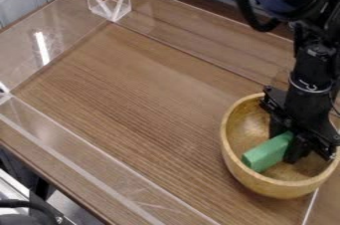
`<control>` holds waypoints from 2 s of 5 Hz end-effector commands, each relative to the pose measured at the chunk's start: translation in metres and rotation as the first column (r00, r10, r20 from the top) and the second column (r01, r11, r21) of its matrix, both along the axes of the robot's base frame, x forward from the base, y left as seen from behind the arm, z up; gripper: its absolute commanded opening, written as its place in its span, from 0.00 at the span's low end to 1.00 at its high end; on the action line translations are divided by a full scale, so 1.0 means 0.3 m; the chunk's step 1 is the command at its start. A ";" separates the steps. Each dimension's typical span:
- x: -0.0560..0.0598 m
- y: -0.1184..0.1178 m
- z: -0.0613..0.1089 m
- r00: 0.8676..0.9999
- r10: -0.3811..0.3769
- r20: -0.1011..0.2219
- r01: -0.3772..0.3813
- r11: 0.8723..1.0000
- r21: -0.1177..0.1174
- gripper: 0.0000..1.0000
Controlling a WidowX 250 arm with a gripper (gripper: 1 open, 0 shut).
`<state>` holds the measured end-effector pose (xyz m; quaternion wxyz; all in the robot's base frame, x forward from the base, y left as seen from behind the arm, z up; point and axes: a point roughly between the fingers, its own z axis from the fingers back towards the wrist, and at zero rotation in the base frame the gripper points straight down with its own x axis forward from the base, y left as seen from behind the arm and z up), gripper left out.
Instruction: Remove the green block from inside the brown bowl and put it on the table
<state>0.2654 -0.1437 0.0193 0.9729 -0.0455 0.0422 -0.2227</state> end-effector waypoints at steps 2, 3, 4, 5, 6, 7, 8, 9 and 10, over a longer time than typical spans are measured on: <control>-0.027 0.012 0.051 0.999 0.031 -0.029 -0.031 1.000 -0.004 0.00; -0.031 0.019 0.075 0.998 0.044 -0.040 -0.044 0.999 -0.001 0.00; -0.034 0.026 0.103 0.997 0.059 -0.051 -0.059 0.998 0.002 0.00; -0.036 0.033 0.129 0.996 0.073 -0.057 -0.073 0.997 0.003 0.00; -0.031 0.046 0.170 0.994 0.089 -0.056 -0.089 0.996 0.005 0.00; -0.010 0.082 0.265 0.991 0.126 -0.032 -0.126 0.992 0.014 0.00; 0.029 0.152 0.413 0.979 0.205 0.005 -0.205 0.978 0.028 0.00; 0.084 0.274 0.541 0.959 0.280 0.049 -0.282 0.959 0.038 0.00; 0.099 0.374 0.584 0.937 0.342 0.071 -0.345 0.937 0.044 0.00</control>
